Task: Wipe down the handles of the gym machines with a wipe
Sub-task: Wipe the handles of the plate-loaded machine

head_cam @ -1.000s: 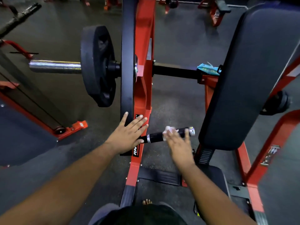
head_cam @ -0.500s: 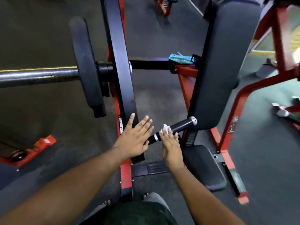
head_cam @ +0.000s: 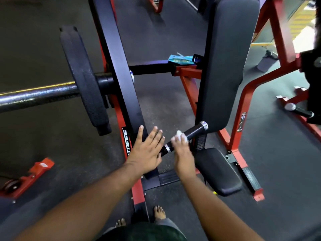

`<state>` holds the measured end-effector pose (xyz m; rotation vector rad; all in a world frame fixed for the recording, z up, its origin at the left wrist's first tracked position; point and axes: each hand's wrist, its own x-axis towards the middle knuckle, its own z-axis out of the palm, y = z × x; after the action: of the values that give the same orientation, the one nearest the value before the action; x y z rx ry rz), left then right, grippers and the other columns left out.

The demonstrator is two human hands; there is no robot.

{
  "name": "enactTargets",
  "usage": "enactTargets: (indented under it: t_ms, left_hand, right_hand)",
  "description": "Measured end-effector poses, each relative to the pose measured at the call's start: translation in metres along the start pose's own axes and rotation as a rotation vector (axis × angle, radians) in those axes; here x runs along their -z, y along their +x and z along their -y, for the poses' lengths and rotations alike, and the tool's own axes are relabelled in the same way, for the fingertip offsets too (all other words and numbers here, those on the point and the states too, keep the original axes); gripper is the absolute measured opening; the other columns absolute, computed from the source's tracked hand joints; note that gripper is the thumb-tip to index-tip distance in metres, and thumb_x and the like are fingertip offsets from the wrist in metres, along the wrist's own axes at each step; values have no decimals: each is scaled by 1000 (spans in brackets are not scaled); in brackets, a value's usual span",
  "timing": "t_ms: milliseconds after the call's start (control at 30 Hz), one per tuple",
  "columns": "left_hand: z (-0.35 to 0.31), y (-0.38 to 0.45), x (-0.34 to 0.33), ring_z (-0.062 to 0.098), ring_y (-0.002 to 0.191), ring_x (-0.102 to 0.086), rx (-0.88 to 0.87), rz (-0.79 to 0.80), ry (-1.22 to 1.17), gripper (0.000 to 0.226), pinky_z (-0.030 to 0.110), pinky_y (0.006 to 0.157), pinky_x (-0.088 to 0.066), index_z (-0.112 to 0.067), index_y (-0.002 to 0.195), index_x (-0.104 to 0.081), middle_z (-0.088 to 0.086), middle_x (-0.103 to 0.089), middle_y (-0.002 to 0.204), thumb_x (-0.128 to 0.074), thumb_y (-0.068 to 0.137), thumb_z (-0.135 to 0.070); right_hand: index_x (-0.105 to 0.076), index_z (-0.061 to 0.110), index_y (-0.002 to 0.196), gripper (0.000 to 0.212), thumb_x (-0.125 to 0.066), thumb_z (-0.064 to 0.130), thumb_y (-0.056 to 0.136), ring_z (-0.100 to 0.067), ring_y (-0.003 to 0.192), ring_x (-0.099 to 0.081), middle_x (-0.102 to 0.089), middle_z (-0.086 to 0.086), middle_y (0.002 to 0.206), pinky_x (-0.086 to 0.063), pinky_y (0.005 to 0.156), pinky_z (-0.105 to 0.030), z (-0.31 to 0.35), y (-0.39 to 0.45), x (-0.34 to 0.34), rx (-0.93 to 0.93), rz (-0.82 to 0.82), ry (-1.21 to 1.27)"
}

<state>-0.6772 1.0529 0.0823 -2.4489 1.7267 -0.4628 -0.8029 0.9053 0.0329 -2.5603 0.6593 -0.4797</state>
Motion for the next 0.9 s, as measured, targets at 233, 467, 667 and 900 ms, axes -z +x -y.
enactTargets:
  t_ms: [233,467,667,900]
  left_hand:
    - [-1,-1,3,33,157,-19,6,42,37,70,75,119,1,-15,157,-40,11,-32,167,-40,96,-48]
    - [0,-1,5,33,156,-24,18,35,15,69,74,119,-6,-14,153,-48,11,-41,162,-46,93,-46]
    - [1,1,8,31,154,-30,23,17,-5,67,71,121,5,-15,149,-55,9,-47,158,-53,88,-44]
    - [1,0,13,31,157,-21,24,97,2,70,74,119,2,-14,156,-42,10,-37,164,-45,95,-47]
  right_hand:
    - [-52,13,146,55,-48,-11,97,-19,150,-31,-39,-6,159,-26,124,-34,-17,6,47,10,-46,143]
    - [-58,10,135,47,-50,-7,92,-31,147,-30,-43,-11,152,-33,118,-48,-19,40,27,-28,-78,-118]
    - [-53,15,146,53,-49,-7,98,-9,153,-18,-36,0,159,-21,124,-29,9,-22,10,85,66,202]
    - [-50,13,144,59,-49,-11,90,-28,153,-20,-33,-9,161,-29,120,-49,-33,44,53,-141,-168,-53]
